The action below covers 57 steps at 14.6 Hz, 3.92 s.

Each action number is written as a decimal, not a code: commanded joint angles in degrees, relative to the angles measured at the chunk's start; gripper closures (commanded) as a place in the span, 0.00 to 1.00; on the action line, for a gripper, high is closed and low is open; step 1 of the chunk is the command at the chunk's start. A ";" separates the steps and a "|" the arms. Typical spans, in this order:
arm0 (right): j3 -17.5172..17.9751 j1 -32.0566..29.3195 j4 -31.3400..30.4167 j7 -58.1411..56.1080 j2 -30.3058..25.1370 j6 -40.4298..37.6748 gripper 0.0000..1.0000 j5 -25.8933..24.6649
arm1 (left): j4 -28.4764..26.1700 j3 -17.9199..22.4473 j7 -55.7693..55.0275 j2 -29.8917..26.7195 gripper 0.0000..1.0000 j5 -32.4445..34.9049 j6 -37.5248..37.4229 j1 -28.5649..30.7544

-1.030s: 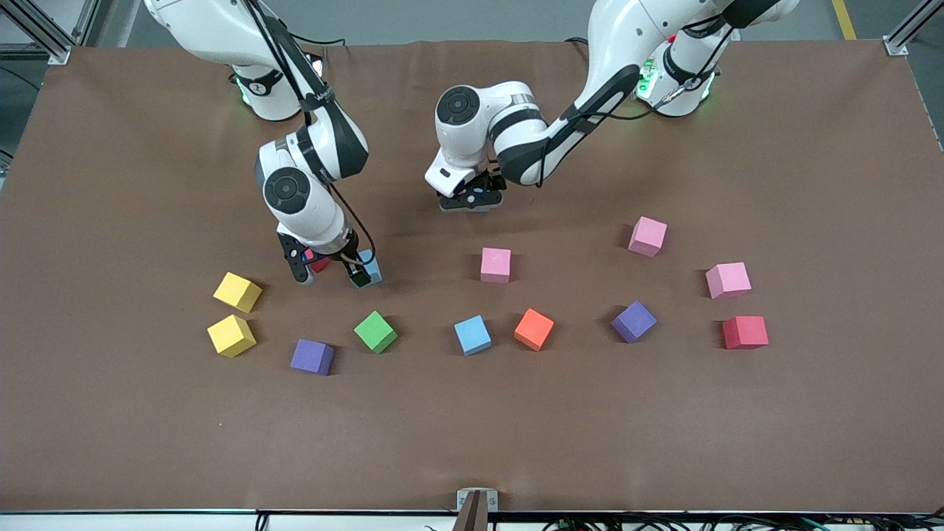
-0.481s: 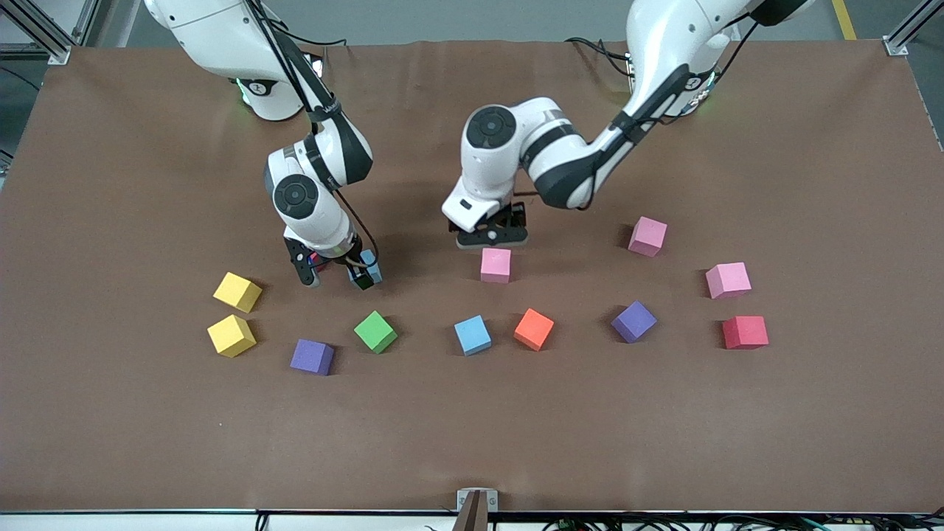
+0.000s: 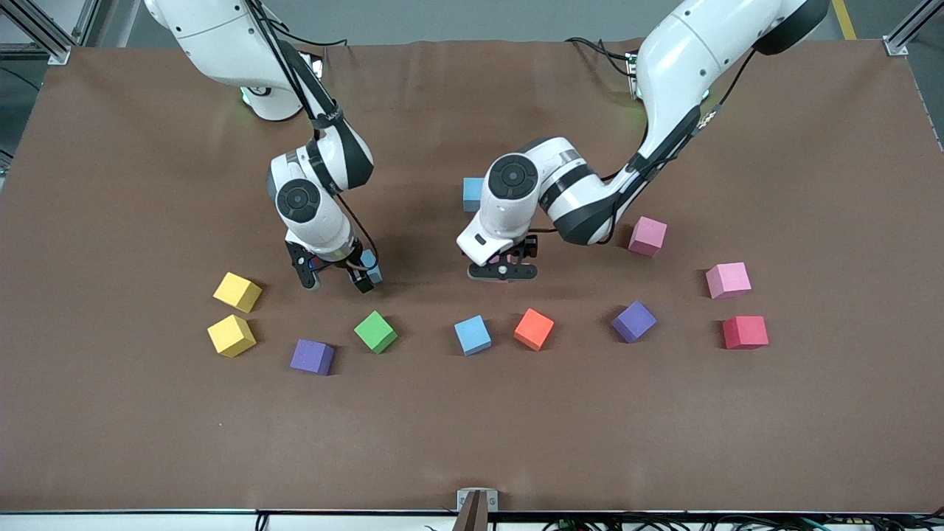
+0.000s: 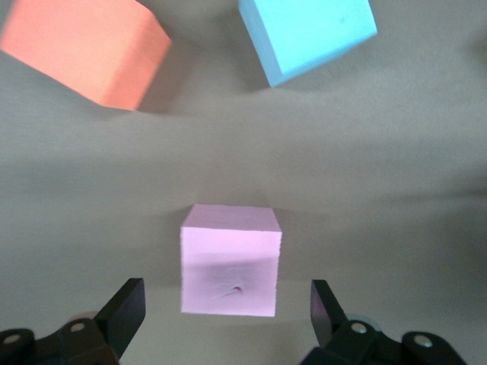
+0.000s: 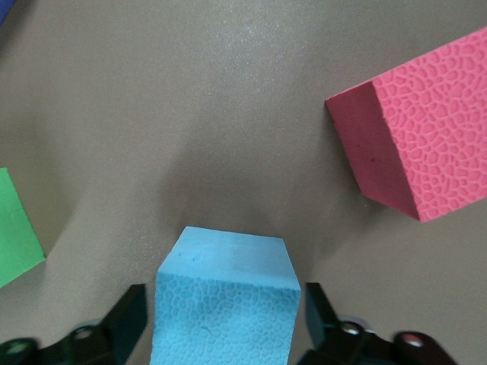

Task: Arrange 11 blocks into digit 3

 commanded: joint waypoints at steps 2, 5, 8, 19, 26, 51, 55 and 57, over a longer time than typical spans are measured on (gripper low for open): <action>-0.21 0.05 -0.21 0.31 -0.12 0.15 0.68 -0.55 | 1.90 0.45 2.22 1.70 0.07 1.15 0.49 -0.16; -0.12 0.05 -0.56 1.27 -0.82 -0.73 0.99 0.06 | 1.90 0.99 2.31 3.45 0.07 0.97 0.67 -0.60; -0.12 1.10 -0.56 5.40 -1.09 -1.44 1.00 0.06 | 1.90 0.99 2.22 4.51 0.07 0.80 1.02 -0.69; -0.04 11.82 -2.41 27.36 -3.02 -1.70 1.00 0.06 | 1.90 1.08 1.08 5.66 0.43 0.44 2.60 -0.51; -0.04 16.21 -5.91 34.49 -5.38 -1.00 1.00 0.06 | 1.55 0.99 -11.30 1.89 0.80 0.27 0.85 0.37; 0.05 26.33 -10.76 46.54 -7.06 6.21 1.00 1.38 | -22.96 -11.32 -91.29 -9.98 0.80 -1.58 4.97 14.34; 0.05 26.59 -8.22 46.63 -4.87 5.86 1.00 1.38 | -24.38 -11.41 -97.70 -9.90 0.80 -1.66 5.59 14.25; 0.05 26.68 -7.77 46.63 -4.43 5.86 1.00 1.38 | -25.69 -12.28 -99.63 -10.07 0.80 -1.66 6.63 14.34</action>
